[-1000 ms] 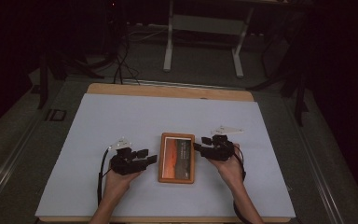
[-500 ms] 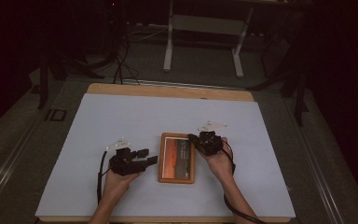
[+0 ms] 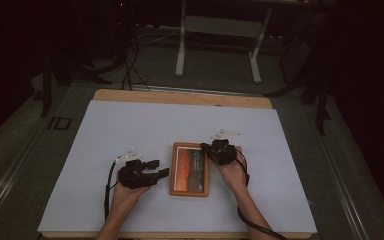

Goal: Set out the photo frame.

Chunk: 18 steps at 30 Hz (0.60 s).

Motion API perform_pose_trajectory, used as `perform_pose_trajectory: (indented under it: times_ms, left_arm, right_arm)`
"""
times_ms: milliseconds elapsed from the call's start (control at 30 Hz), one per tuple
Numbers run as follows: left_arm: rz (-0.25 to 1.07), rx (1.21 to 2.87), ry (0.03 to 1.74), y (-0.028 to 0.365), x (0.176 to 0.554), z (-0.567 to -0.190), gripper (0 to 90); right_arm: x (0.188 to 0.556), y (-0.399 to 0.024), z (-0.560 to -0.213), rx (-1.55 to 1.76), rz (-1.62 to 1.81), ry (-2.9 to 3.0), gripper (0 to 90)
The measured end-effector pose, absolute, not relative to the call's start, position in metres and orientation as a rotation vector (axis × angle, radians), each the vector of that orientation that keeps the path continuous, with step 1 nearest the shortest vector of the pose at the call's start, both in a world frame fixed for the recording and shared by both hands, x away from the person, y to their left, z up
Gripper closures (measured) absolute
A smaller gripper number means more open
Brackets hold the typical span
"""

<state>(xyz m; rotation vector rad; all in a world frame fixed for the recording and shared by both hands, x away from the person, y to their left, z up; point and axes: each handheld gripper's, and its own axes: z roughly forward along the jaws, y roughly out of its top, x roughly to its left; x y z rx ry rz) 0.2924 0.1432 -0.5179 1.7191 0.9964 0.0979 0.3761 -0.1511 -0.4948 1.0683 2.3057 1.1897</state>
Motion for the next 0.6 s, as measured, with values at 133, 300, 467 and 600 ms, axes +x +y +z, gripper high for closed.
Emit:
perform_pose_trajectory:
  times_ms: [133, 300, 467, 600]
  left_arm:
    - [0.111, 1.728, 0.988, 0.142, 0.291, -0.518, 37.6]
    - [0.110, 1.738, 0.980, 0.139, 0.291, -0.518, 37.7]
    - [0.114, 1.739, 0.979, 0.138, 0.291, -0.518, 37.6]
    - [0.108, 1.733, 0.979, 0.138, 0.291, -0.518, 37.4]
  right_arm:
    - [0.377, -0.152, -0.495, 1.071, 1.186, 2.308, 90.0]
    - [0.379, -0.156, -0.497, 1.098, 1.166, 2.302, 90.0]
    - [0.381, -0.161, -0.500, 1.118, 1.147, 2.302, 90.0]
    - [0.383, -0.166, -0.505, 1.147, 1.126, 2.304, 90.0]
